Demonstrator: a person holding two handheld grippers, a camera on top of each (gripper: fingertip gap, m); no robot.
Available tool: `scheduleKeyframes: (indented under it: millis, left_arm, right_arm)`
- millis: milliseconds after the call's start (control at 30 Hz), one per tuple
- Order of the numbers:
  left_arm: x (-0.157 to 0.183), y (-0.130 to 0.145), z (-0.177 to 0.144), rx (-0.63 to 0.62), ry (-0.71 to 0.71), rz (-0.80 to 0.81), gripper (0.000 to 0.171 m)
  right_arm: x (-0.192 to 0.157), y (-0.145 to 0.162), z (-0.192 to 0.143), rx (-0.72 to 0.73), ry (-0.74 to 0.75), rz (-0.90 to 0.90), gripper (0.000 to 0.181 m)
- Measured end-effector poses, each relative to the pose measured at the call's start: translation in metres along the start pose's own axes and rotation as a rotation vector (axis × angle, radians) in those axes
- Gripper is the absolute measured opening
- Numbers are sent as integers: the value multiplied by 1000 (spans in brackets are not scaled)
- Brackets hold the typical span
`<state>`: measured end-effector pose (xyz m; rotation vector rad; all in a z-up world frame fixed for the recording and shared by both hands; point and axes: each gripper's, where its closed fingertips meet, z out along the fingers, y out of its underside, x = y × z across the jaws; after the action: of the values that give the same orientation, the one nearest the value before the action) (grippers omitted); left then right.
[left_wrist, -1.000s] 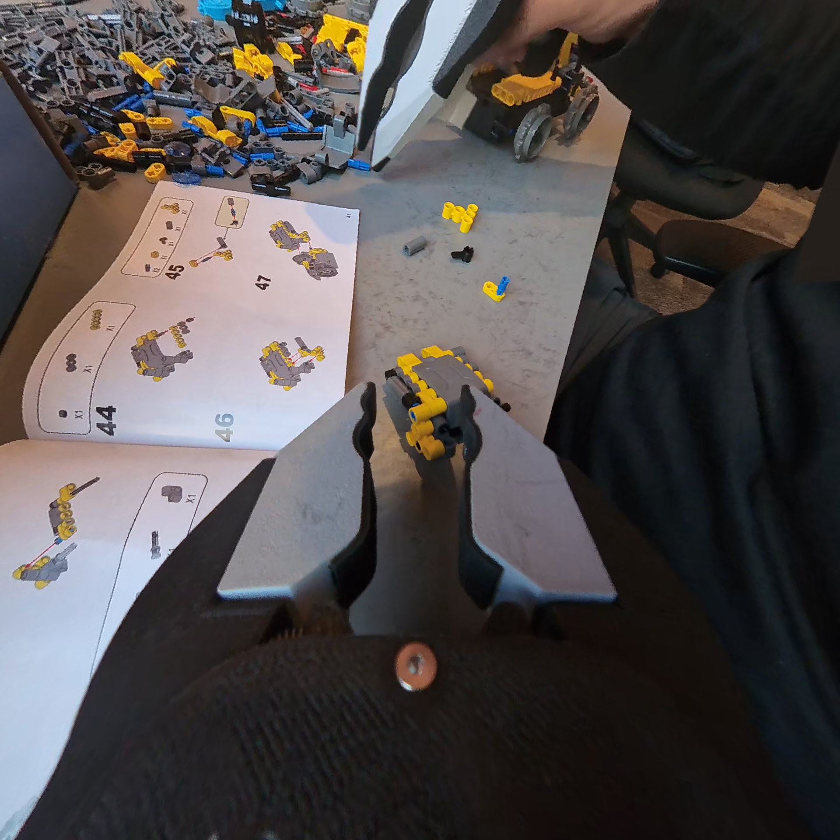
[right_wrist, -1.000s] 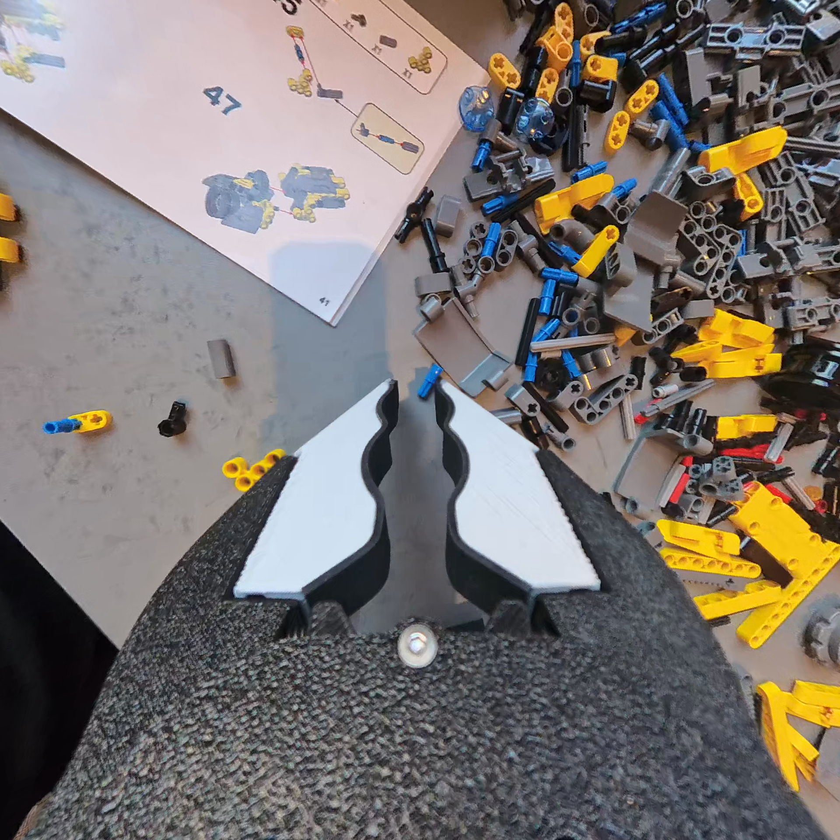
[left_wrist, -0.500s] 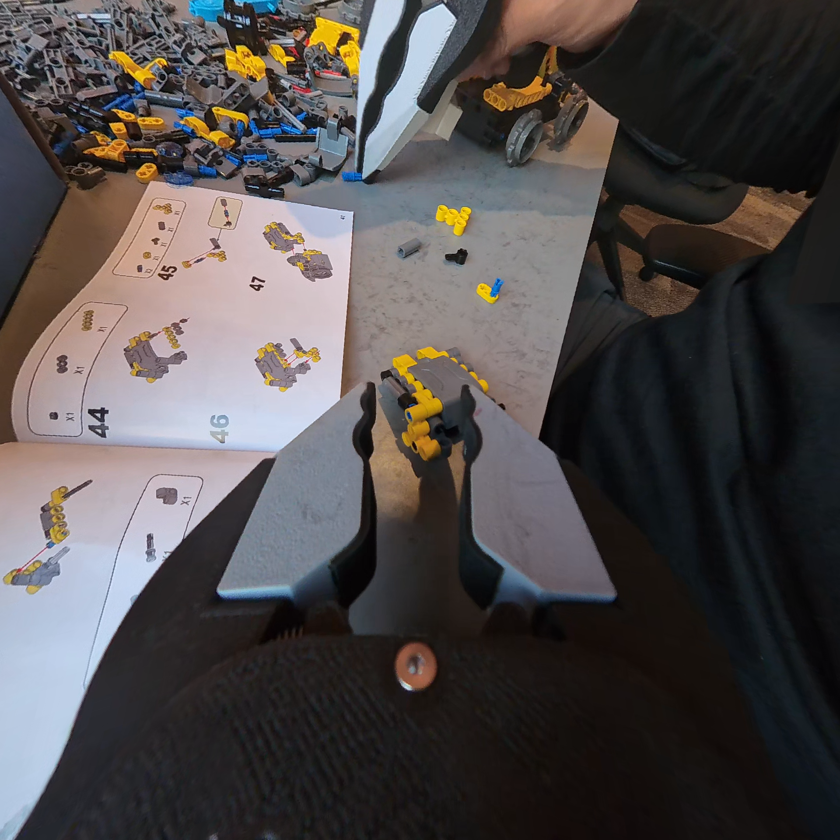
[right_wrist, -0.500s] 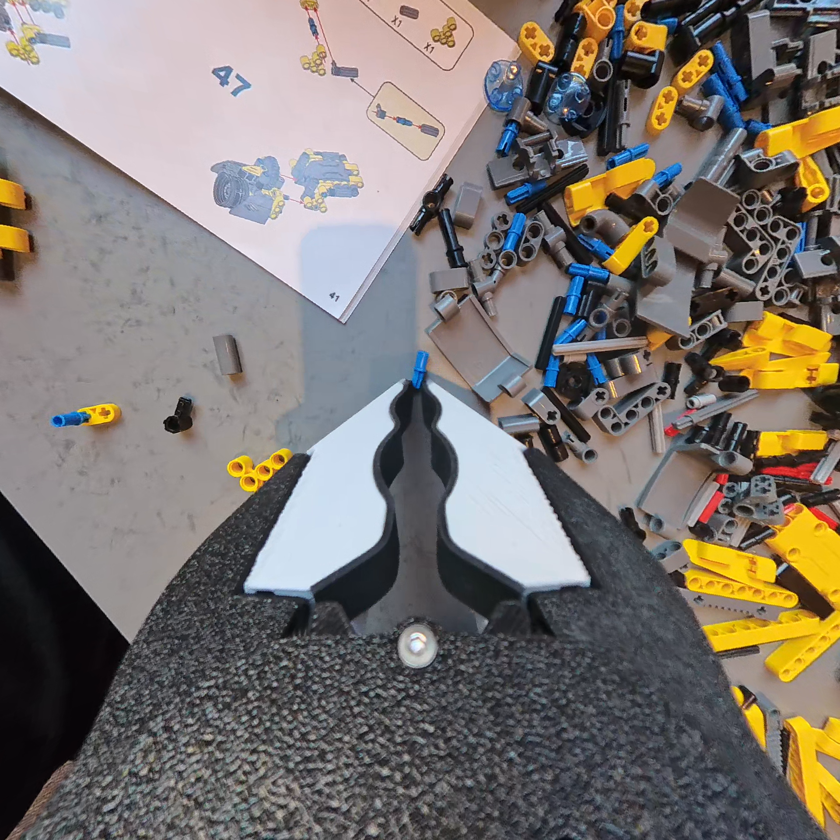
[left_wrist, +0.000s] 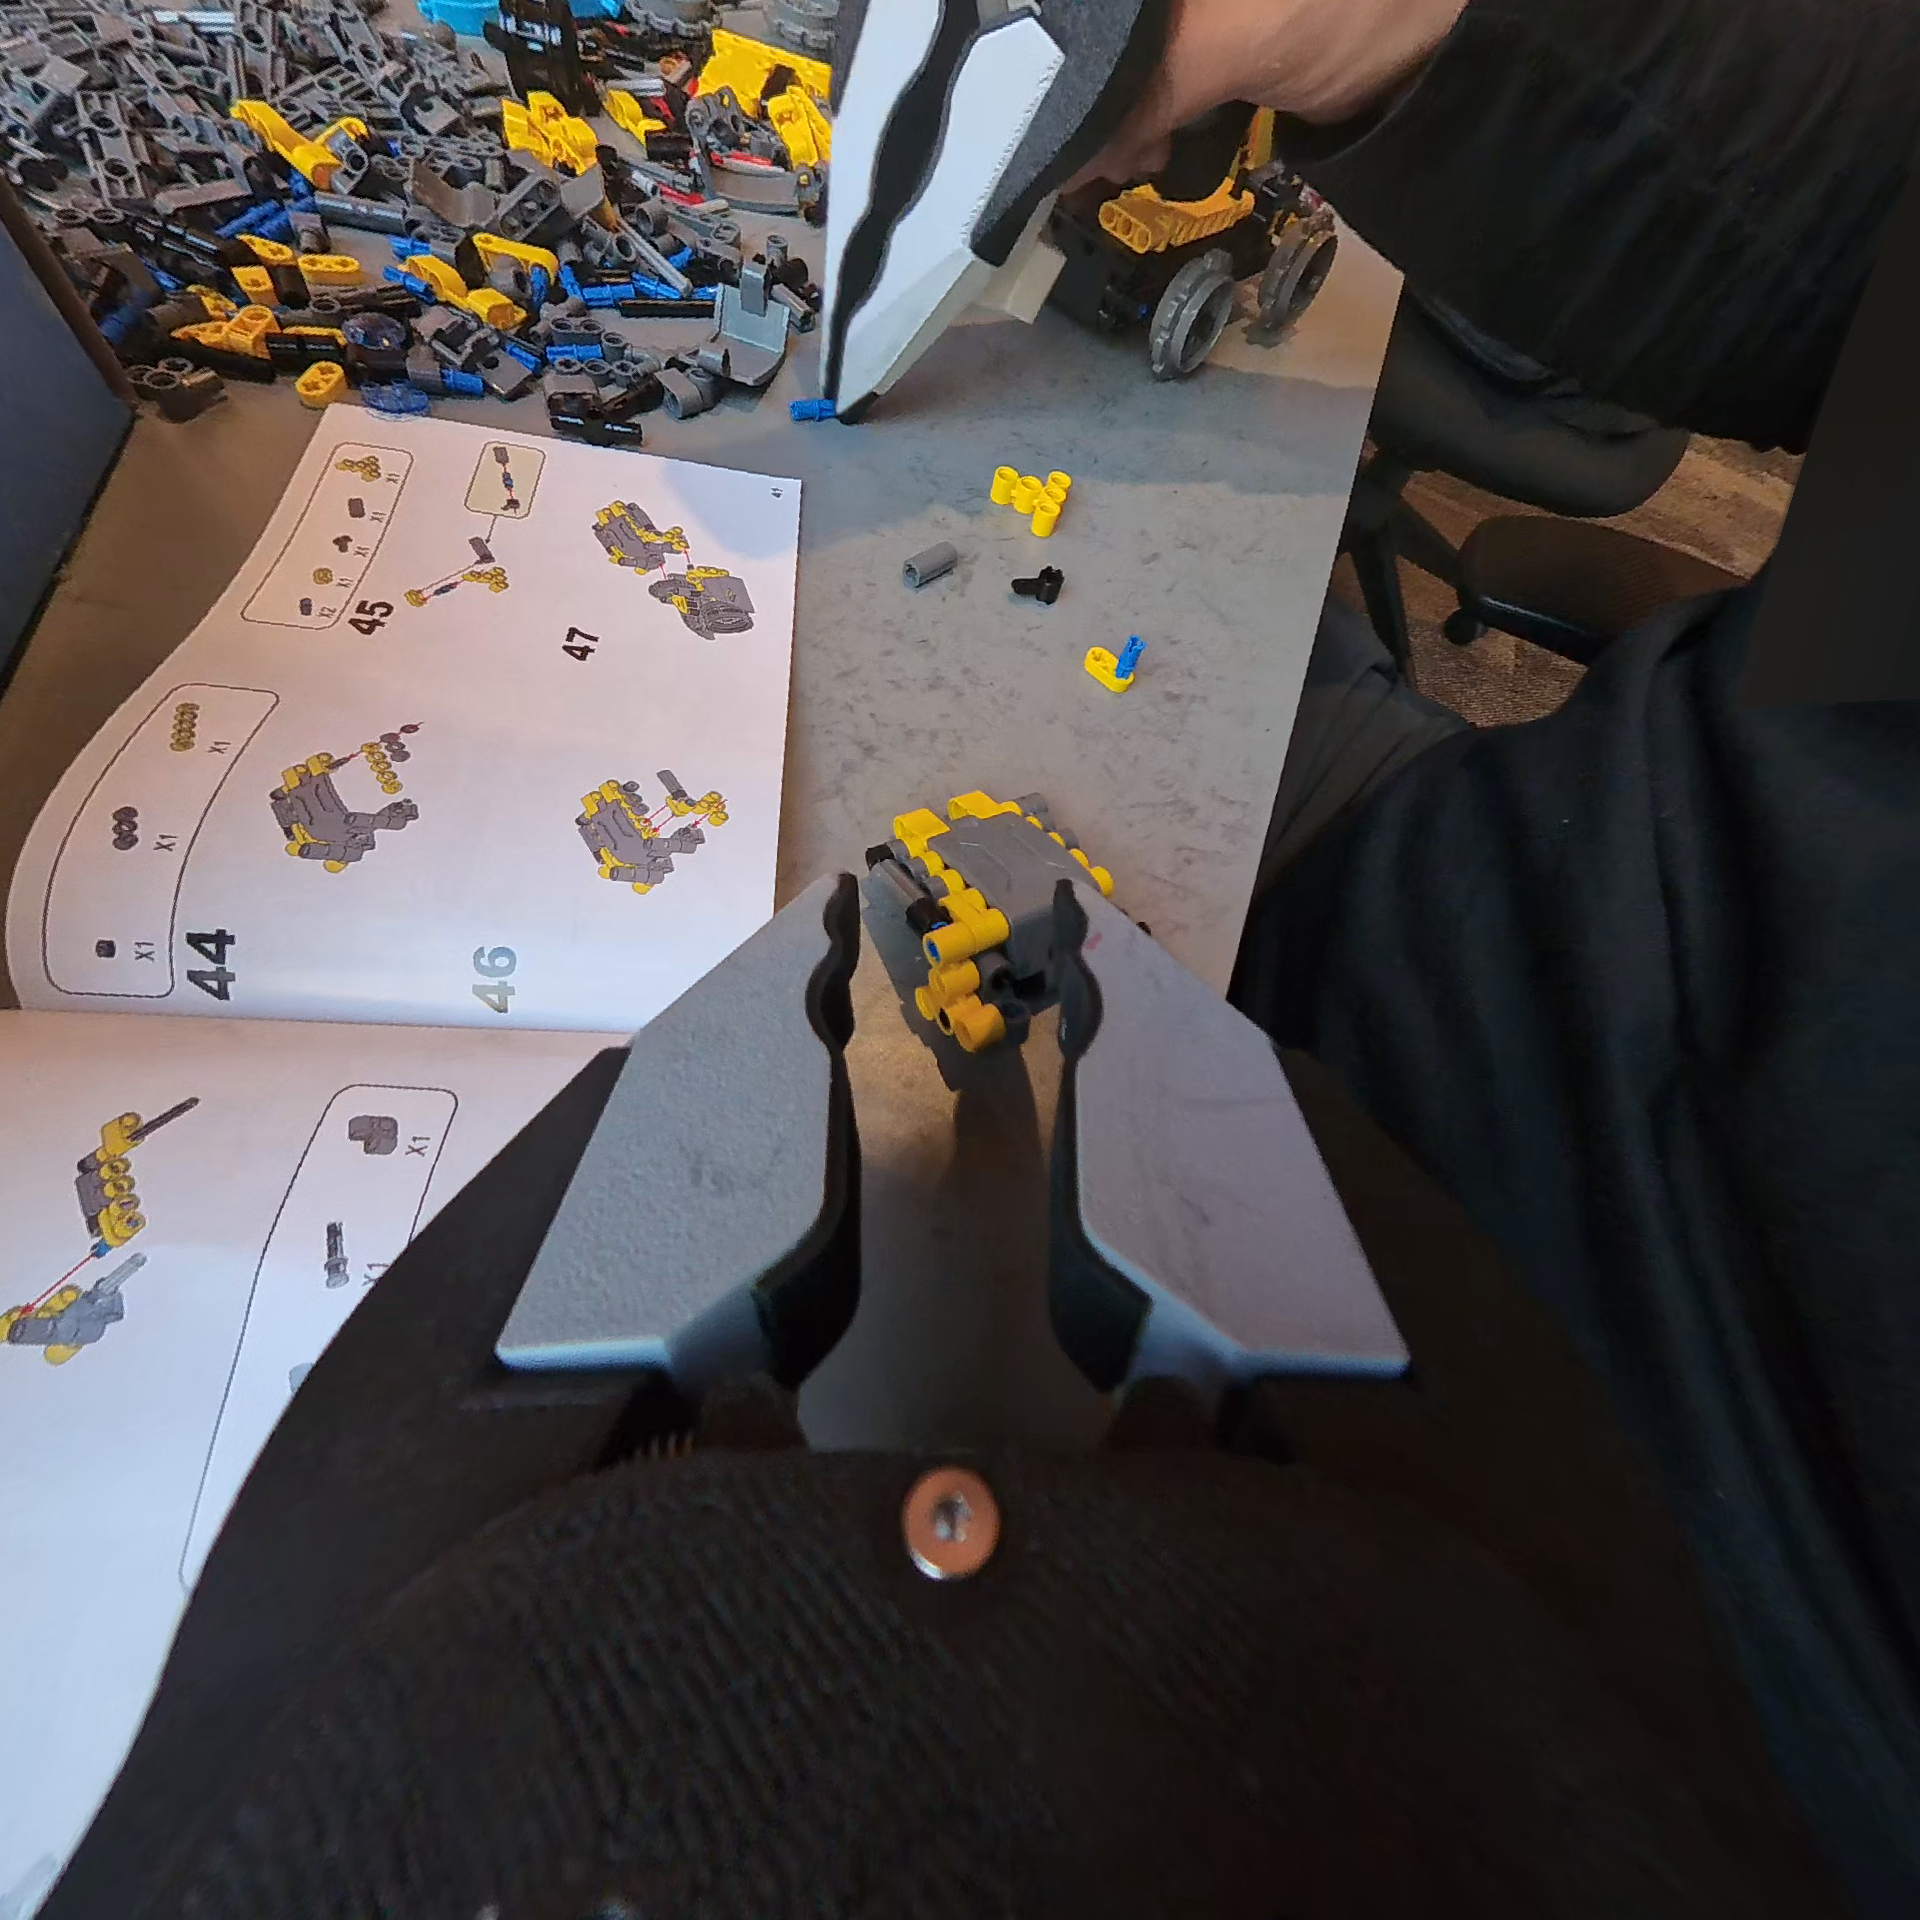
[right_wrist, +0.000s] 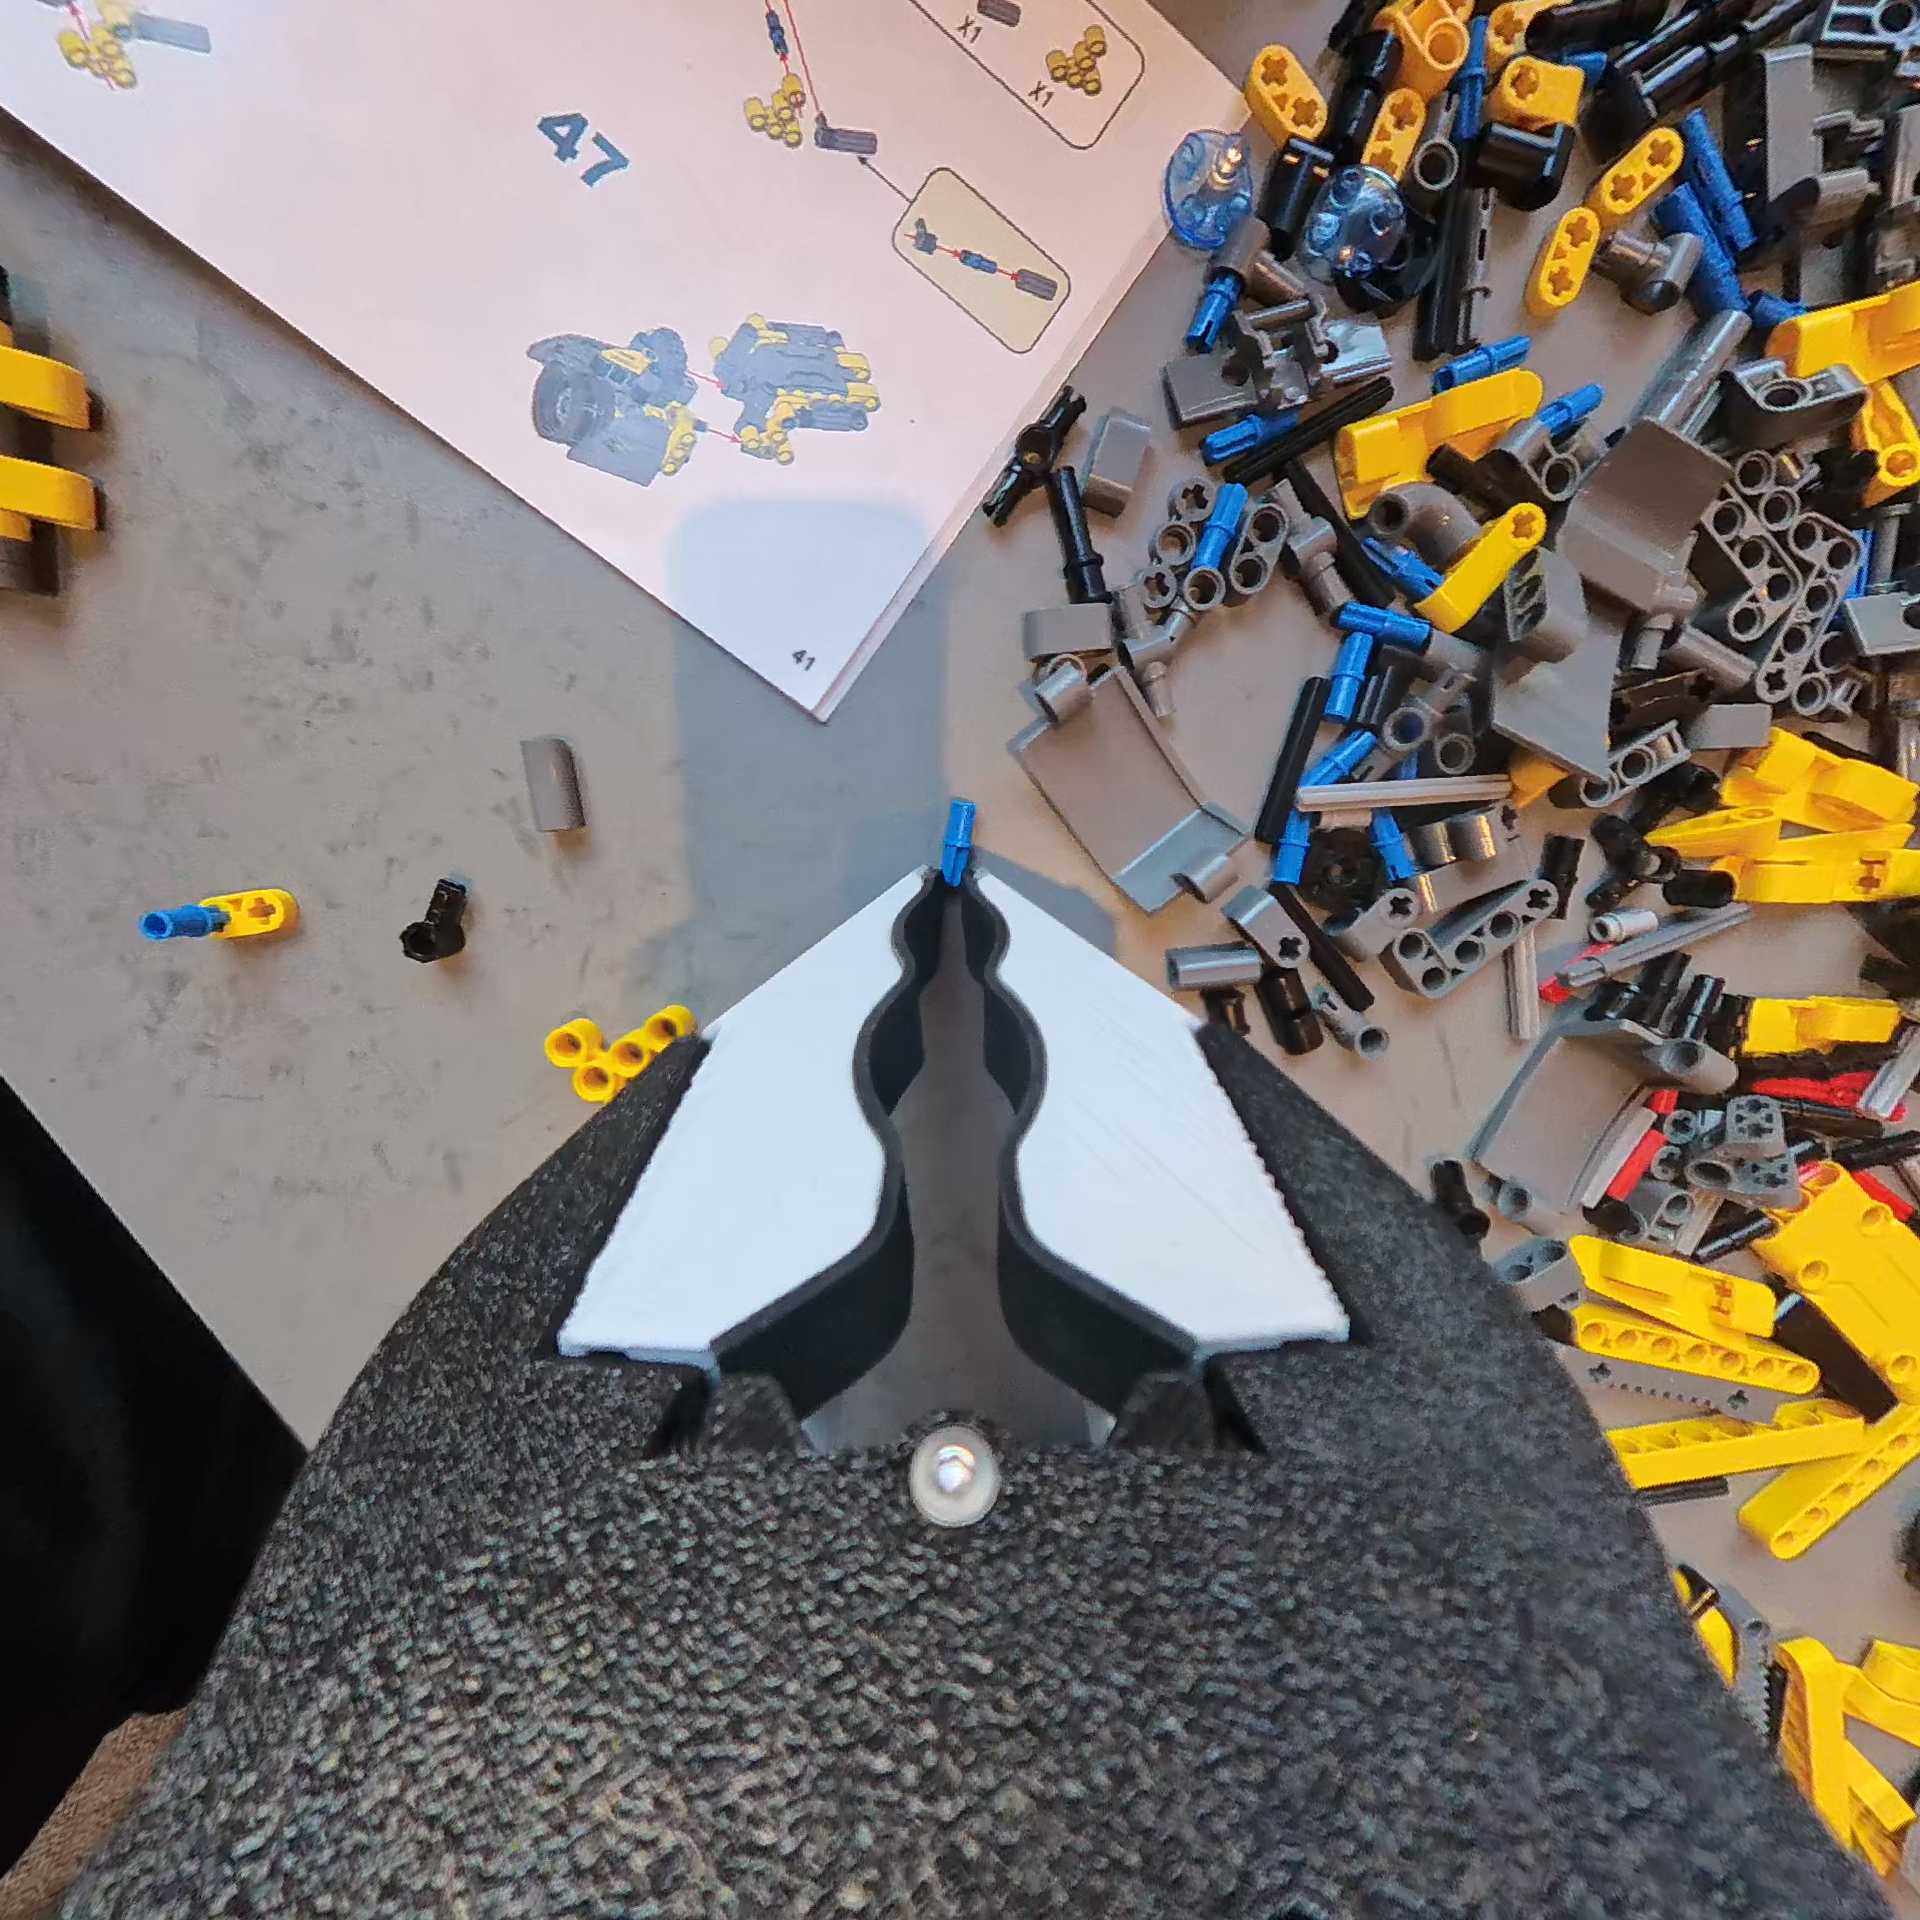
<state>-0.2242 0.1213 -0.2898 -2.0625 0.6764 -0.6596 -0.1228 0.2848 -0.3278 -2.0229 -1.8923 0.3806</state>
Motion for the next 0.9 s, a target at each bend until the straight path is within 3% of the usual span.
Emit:
scheduleKeyframes:
  millis: [700, 900]
  left_arm:
    - [1, -1, -1, 5, 17, -14, 34]
    - [1, -1, -1, 4, 16, -15, 34]
  right_arm:
    - [-31, 10, -6, 2, -65, -18, 2]
    - [-30, 10, -12, 23, -49, -21, 11]
